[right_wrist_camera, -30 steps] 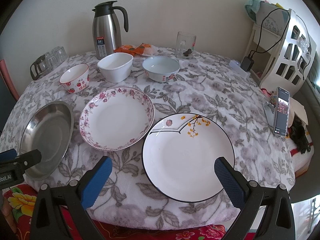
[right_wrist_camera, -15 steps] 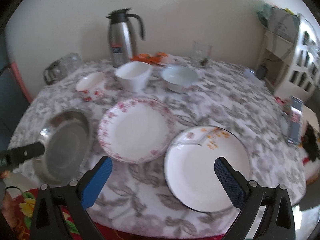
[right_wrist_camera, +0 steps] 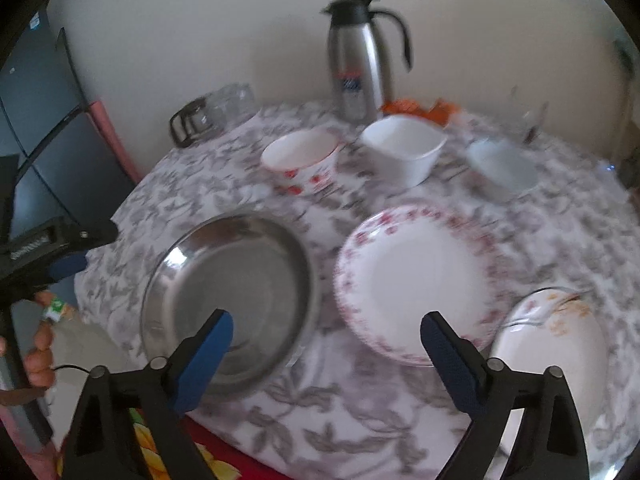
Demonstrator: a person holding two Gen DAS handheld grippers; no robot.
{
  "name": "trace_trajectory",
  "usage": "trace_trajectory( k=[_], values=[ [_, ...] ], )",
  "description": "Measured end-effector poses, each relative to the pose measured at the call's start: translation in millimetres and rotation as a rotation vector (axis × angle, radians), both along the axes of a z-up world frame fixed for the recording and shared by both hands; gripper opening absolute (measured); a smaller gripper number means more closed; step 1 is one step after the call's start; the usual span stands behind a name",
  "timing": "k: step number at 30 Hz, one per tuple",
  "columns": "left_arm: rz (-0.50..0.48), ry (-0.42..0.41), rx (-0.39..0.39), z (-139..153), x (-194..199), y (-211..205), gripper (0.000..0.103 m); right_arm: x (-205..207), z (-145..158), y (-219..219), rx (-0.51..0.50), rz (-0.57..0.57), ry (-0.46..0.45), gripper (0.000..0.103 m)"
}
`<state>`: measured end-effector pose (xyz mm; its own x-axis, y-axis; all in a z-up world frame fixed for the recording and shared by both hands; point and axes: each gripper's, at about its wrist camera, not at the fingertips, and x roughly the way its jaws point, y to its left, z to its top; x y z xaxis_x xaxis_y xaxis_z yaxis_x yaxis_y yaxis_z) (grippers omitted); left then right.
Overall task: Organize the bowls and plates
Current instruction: 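Reach the left gripper to the steel basin rim and close on it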
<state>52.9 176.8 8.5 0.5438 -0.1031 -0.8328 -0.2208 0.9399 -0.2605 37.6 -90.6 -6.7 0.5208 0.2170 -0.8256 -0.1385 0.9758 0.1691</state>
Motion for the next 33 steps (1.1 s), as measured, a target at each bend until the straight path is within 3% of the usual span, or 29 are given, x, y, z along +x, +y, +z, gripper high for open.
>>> trace_trajectory(
  k=[9,12,14,19,21,23,25,28,33],
  values=[
    [-0.043,-0.028,-0.089,-43,13,18,0.103,26,-49,11,0.042,-0.026,0.172,0.08],
    [-0.075,0.024,-0.065,-57,23,16,0.103,30,-57,18,0.023,-0.012,0.185,0.075],
    [-0.092,0.051,-0.103,-66,29,19,0.103,32,-61,21,0.023,-0.008,0.195,0.073],
    [-0.116,0.114,-0.08,-80,39,17,0.102,40,-75,19,0.045,-0.032,0.232,0.054],
    [-0.119,0.127,-0.105,-84,42,19,0.095,43,-79,18,0.061,-0.035,0.238,0.05],
    [-0.123,0.146,-0.119,-89,46,21,0.078,45,-81,19,0.071,-0.028,0.235,0.047],
    [-0.125,0.175,-0.13,-95,52,22,0.073,48,-82,21,0.086,-0.017,0.232,0.041],
    [-0.132,0.19,-0.153,-101,56,21,0.055,49,-83,25,0.094,-0.001,0.224,0.035],
    [-0.106,0.205,-0.139,-105,56,25,0.043,51,-84,27,0.081,0.002,0.215,0.03]
  ],
)
